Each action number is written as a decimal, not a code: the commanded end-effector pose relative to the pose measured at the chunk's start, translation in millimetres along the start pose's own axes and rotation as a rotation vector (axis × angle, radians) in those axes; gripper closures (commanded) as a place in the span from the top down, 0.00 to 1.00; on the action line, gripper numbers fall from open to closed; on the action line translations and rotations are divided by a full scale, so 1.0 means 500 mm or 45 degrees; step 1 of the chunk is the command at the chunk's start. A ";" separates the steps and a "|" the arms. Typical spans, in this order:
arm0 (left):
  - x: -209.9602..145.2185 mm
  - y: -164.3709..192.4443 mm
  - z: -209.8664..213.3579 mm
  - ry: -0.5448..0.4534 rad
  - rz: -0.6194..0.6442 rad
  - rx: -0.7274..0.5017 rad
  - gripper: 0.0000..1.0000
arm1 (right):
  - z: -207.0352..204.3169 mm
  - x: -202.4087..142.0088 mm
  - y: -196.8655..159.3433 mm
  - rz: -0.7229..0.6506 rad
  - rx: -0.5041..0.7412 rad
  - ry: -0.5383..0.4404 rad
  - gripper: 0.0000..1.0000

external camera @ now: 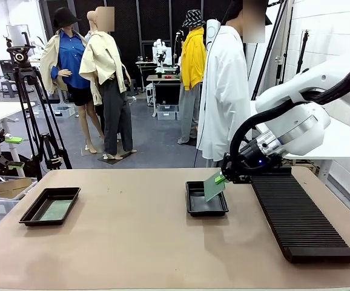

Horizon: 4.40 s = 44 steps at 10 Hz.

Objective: Inspect and transfer BCBs to ESD trays.
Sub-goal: Pick up the Blank PCB from the PCB Rack and place it in the right ESD tray.

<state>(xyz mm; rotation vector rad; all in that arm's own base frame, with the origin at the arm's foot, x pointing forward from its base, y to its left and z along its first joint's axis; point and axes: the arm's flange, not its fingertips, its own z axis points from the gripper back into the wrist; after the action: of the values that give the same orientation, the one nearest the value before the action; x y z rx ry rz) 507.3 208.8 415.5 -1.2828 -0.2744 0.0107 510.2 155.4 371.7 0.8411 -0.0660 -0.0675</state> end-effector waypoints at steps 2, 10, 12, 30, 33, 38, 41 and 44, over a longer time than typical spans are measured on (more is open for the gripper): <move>0.005 -0.006 0.000 -0.007 0.015 0.011 1.00 | -0.052 -0.013 -0.034 0.088 0.025 -0.039 0.00; 0.005 -0.006 0.000 -0.007 0.015 0.011 1.00 | -0.107 0.041 -0.059 0.036 0.086 -0.006 0.00; 0.005 -0.006 0.000 -0.007 0.015 0.011 1.00 | -0.107 0.065 -0.060 0.001 0.101 0.000 0.00; 0.005 -0.006 0.000 -0.007 0.015 0.011 1.00 | -0.130 0.106 -0.074 -0.013 0.083 0.020 0.00; 0.005 -0.006 0.000 -0.007 0.015 0.011 1.00 | -0.130 0.106 -0.074 -0.013 0.083 0.020 0.00; 0.005 -0.006 0.000 -0.007 0.015 0.011 1.00 | -0.135 0.127 -0.082 0.004 0.006 0.009 0.68; 0.005 -0.006 0.000 -0.007 0.015 0.011 1.00 | -0.113 0.137 -0.032 0.050 -0.109 -0.014 1.00; 0.005 -0.006 0.000 -0.007 0.015 0.011 1.00 | -0.070 0.147 0.028 0.090 -0.234 0.007 1.00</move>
<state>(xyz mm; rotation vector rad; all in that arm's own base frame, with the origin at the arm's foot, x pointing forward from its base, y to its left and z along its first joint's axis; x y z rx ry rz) 507.4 208.8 415.3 -1.2828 -0.2741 0.0109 584.3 180.9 350.7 0.6964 -0.0872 -0.0006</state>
